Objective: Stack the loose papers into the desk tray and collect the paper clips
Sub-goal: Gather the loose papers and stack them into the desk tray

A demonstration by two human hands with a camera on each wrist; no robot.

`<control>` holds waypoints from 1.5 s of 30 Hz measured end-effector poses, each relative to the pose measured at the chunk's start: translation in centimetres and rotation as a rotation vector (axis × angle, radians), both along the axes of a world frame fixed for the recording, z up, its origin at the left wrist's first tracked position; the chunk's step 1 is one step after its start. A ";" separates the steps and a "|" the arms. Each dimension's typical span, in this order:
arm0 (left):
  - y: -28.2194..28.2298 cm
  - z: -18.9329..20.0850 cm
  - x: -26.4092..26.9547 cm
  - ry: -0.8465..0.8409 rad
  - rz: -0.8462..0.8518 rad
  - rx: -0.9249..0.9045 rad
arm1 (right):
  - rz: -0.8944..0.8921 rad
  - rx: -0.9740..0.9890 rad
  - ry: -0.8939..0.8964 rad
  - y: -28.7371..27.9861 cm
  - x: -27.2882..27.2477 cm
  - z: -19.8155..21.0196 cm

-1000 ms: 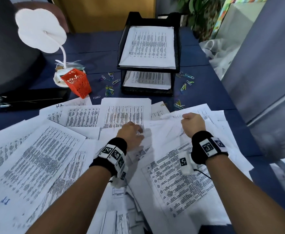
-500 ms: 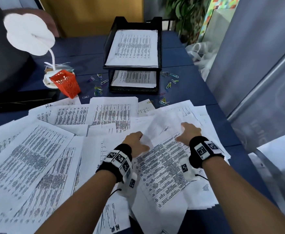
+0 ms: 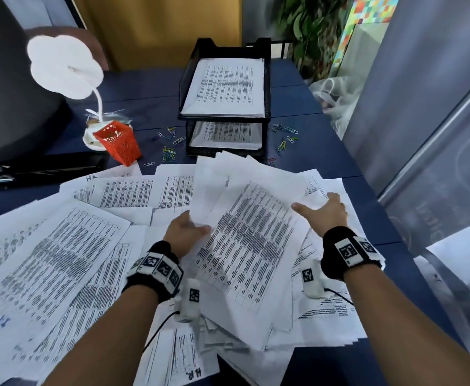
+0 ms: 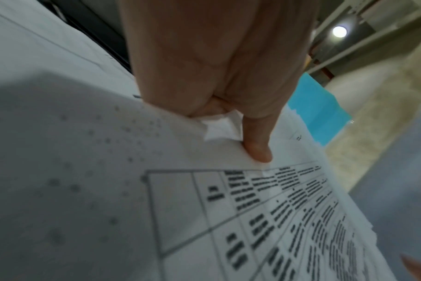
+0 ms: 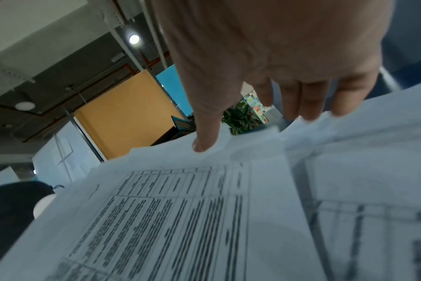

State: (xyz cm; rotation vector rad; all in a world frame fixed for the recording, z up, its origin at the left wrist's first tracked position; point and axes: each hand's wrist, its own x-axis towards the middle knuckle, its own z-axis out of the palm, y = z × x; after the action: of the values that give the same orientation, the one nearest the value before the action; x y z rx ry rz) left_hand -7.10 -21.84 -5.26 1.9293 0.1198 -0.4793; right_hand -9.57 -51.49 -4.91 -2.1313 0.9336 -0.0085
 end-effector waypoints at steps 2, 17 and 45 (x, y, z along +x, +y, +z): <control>0.6 0.0 0.0 -0.003 0.073 -0.045 | -0.035 0.202 -0.048 0.6 0.3 -0.3; 0.7 0.5 1.2 -0.014 0.080 -0.086 | 0.087 0.677 -0.121 5.6 1.8 0.8; 1.7 4.5 2.1 -0.189 0.399 -0.508 | 0.158 0.726 -0.571 12.4 1.8 5.5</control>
State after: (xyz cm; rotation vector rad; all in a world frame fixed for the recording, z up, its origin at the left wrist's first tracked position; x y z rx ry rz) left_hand -4.95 -20.09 -0.78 1.3944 0.2309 -0.0465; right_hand -7.74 -39.09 0.55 -1.3964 0.3424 -0.1643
